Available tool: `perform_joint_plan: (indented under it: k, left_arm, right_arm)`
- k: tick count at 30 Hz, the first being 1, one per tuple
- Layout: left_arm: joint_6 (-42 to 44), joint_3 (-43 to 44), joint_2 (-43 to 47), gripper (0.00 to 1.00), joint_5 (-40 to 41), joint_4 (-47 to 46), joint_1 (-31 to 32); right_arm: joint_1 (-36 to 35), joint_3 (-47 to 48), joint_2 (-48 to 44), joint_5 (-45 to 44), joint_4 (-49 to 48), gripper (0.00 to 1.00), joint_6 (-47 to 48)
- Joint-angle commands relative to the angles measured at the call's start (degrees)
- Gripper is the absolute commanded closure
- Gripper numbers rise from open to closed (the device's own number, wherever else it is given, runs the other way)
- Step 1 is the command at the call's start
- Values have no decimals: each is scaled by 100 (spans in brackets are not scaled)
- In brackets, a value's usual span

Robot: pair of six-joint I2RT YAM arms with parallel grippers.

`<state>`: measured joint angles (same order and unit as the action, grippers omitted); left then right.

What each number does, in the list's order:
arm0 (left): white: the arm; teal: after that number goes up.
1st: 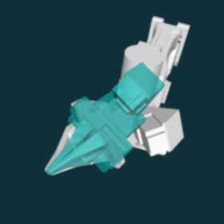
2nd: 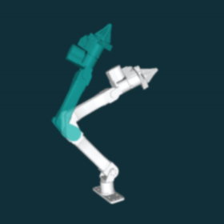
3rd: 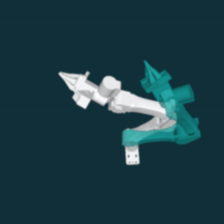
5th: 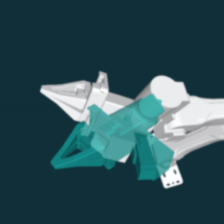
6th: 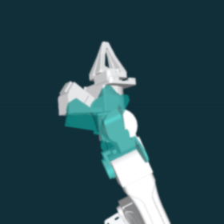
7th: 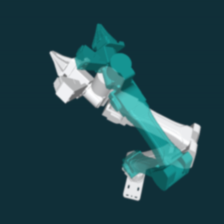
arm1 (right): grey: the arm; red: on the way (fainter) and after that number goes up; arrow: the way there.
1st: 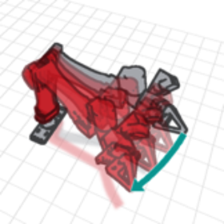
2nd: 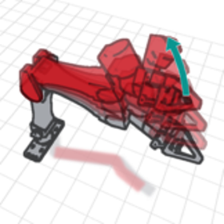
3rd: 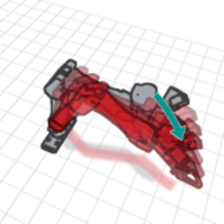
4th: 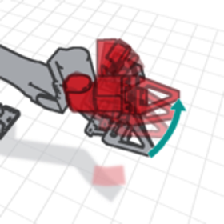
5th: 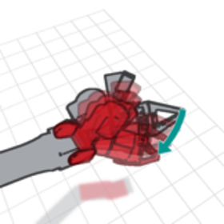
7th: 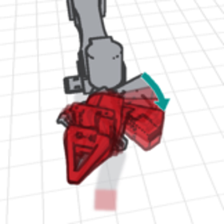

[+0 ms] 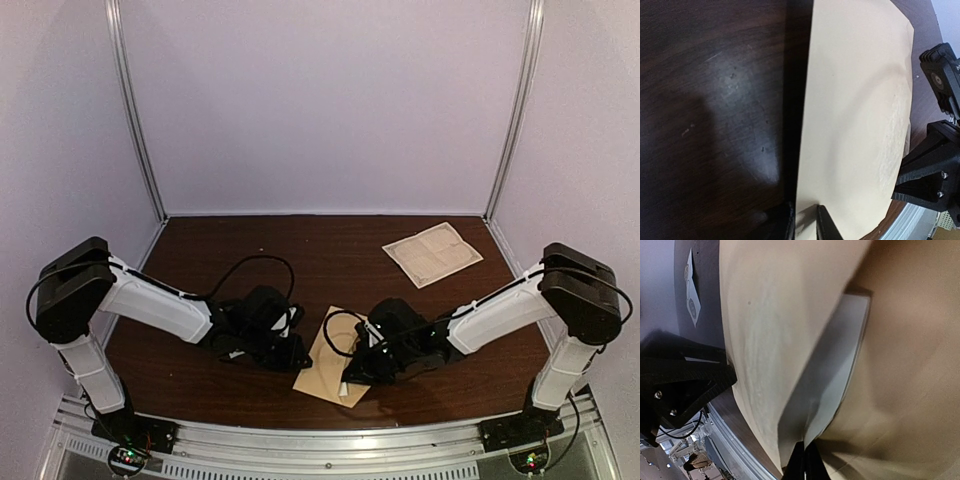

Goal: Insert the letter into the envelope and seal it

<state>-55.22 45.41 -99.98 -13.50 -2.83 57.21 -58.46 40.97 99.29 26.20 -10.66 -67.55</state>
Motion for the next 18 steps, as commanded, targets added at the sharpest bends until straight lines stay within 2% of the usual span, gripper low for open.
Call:
perform_joint_plan:
  k: [1, 4, 10, 18]
  left_arm:
    - [-19, 85, -169, 84, -324, -120, 209]
    - [-4, 72, -109, 84, -202, -20, 210]
    - [-22, 20, -6, 91, -132, -16, 207]
    - [-51, 3, -11, 92, -230, -137, 219]
  right_arm:
    - [-87, 96, -35, -112, -359, 98, -47]
    - [-87, 160, -257, -321, 133, 98, 94]
    - [-87, 71, -747, -673, 791, 98, 168]
    - [-85, -256, -704, -588, 384, 100, -39]
